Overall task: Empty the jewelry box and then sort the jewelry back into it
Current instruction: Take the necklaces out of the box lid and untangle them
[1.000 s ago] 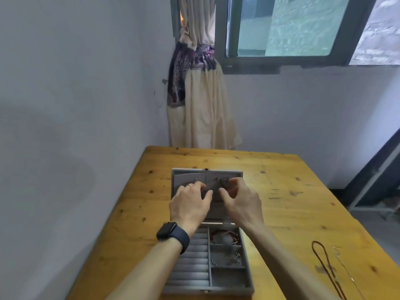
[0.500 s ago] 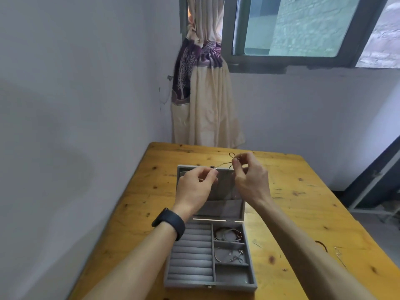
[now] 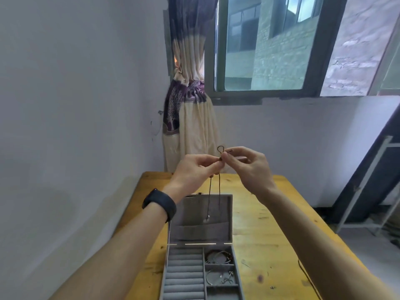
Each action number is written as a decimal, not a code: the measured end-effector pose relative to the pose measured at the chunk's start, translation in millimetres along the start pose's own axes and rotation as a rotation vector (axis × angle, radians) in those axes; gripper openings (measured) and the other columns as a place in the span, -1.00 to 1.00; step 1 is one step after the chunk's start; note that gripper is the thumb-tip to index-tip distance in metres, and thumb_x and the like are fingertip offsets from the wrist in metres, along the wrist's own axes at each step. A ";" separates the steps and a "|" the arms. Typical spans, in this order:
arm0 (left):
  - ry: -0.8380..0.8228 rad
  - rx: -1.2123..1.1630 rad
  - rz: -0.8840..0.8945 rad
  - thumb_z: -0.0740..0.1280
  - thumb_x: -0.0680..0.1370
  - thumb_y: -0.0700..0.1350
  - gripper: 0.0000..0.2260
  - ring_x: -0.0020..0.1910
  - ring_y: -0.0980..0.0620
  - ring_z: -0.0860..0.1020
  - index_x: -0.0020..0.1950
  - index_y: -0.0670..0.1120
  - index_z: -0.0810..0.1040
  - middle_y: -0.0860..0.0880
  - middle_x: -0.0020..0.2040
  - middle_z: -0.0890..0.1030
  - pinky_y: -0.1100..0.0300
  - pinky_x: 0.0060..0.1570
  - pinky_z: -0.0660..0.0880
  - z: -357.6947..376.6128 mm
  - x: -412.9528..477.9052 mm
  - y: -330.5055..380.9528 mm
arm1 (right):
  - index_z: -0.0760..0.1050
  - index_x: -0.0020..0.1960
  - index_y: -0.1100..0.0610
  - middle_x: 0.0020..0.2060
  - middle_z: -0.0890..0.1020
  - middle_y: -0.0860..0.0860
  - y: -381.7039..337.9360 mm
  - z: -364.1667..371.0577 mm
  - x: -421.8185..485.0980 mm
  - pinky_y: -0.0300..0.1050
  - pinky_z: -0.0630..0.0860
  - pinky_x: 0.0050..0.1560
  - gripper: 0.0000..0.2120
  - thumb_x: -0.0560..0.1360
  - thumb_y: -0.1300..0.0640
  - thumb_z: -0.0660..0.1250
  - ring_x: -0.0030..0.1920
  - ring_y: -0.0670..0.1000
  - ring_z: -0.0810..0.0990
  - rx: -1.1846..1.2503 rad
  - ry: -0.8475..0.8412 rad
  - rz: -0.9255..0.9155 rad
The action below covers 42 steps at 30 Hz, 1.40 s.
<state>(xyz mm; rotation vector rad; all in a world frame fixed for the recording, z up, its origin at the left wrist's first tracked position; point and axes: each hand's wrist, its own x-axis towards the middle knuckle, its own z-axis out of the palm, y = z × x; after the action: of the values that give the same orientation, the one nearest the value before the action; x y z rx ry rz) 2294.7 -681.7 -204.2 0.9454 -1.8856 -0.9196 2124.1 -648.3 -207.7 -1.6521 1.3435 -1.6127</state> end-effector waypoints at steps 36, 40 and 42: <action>0.059 -0.403 -0.074 0.41 0.56 0.00 -0.74 -0.19 0.00 0.63 0.12 -0.16 0.66 -0.02 -0.16 0.68 0.12 -0.11 0.50 16.3 -59.4 105.7 | 0.53 0.20 0.07 0.15 0.62 0.00 45.8 -25.9 -117.6 -0.06 0.57 0.02 -0.76 0.65 -0.03 0.20 0.11 -0.03 0.59 0.100 -0.055 0.554; 0.021 -0.414 -0.091 0.40 0.57 -0.02 -0.71 -0.21 0.02 0.60 0.16 -0.20 0.64 -0.02 -0.16 0.65 0.16 -0.15 0.49 7.3 -72.8 99.1 | 0.52 0.20 0.12 0.09 0.62 0.03 70.6 1.5 -115.0 -0.05 0.52 0.00 -0.68 0.64 -0.10 0.22 0.02 0.00 0.60 0.210 -0.162 0.759; 0.019 -0.422 -0.101 0.39 0.58 -0.03 -0.70 -0.23 0.02 0.58 0.18 -0.22 0.63 -0.03 -0.16 0.64 0.19 -0.18 0.48 0.4 -78.2 95.8 | 0.52 0.21 0.16 0.05 0.64 0.06 76.8 14.0 -112.0 -0.03 0.50 -0.01 -0.60 0.61 -0.15 0.25 0.01 0.05 0.59 0.274 -0.182 0.824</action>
<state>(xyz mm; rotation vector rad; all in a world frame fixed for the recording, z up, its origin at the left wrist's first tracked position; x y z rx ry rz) 2299.2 -571.0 -149.1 0.7897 -1.5505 -1.3005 2131.7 -587.6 -329.8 -0.8671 1.3701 -1.0561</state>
